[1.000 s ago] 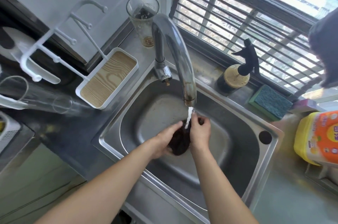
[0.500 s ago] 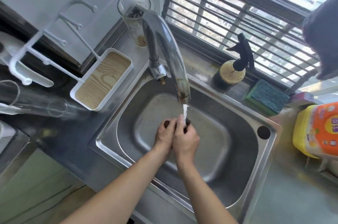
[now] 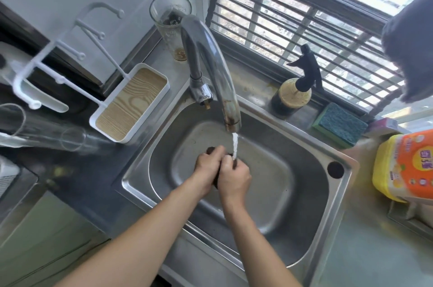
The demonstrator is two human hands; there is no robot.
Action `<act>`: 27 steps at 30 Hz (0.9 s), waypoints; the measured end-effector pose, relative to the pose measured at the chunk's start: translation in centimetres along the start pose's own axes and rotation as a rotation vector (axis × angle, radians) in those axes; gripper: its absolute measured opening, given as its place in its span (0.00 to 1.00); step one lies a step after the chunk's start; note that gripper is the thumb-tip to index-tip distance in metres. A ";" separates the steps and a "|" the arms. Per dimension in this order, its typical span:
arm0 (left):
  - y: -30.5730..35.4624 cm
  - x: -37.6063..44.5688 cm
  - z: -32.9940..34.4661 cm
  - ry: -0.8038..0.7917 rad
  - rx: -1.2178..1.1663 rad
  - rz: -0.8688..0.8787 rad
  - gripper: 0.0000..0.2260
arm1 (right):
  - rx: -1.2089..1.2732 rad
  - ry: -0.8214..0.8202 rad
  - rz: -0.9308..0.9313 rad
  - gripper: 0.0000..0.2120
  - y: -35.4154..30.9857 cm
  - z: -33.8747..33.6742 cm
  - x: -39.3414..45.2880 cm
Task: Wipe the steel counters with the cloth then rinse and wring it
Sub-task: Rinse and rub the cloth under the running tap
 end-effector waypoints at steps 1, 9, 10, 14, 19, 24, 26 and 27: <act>-0.4 -0.5 0.3 -0.048 0.047 -0.003 0.13 | 0.006 0.042 0.037 0.23 0.1 -0.4 1.0; -1.1 -0.1 0.4 -0.153 0.032 -0.034 0.11 | 0.100 0.058 0.370 0.16 2.6 -2.0 5.5; -1.1 0.5 0.2 -0.124 -0.051 -0.058 0.12 | 0.101 -0.036 0.364 0.17 3.1 -1.4 5.3; -1.5 2.4 -0.3 -0.049 -0.179 -0.093 0.25 | 0.016 -0.375 0.238 0.20 3.4 -0.4 3.4; -2.2 2.6 -0.5 0.079 -0.031 -0.015 0.16 | -0.071 -0.270 0.049 0.23 2.6 -0.7 3.3; -3.4 -0.8 1.7 -0.117 0.124 0.141 0.16 | 0.071 0.042 0.167 0.15 2.0 -3.0 6.2; -3.8 -1.6 2.9 -0.212 0.113 0.075 0.14 | 0.019 0.021 0.150 0.13 2.3 -3.0 6.6; -3.6 -1.1 2.7 -0.177 0.061 0.047 0.14 | -0.016 -0.008 0.138 0.12 2.3 -2.8 6.4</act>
Point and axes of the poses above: each hand's wrist, its own x-axis towards the middle knuckle, its own z-axis out of the palm, y = z × x, the point moved 5 cm from there along x, towards the middle knuckle, and after that the axes turned 4 degrees about -x, right-handed, at the moved point
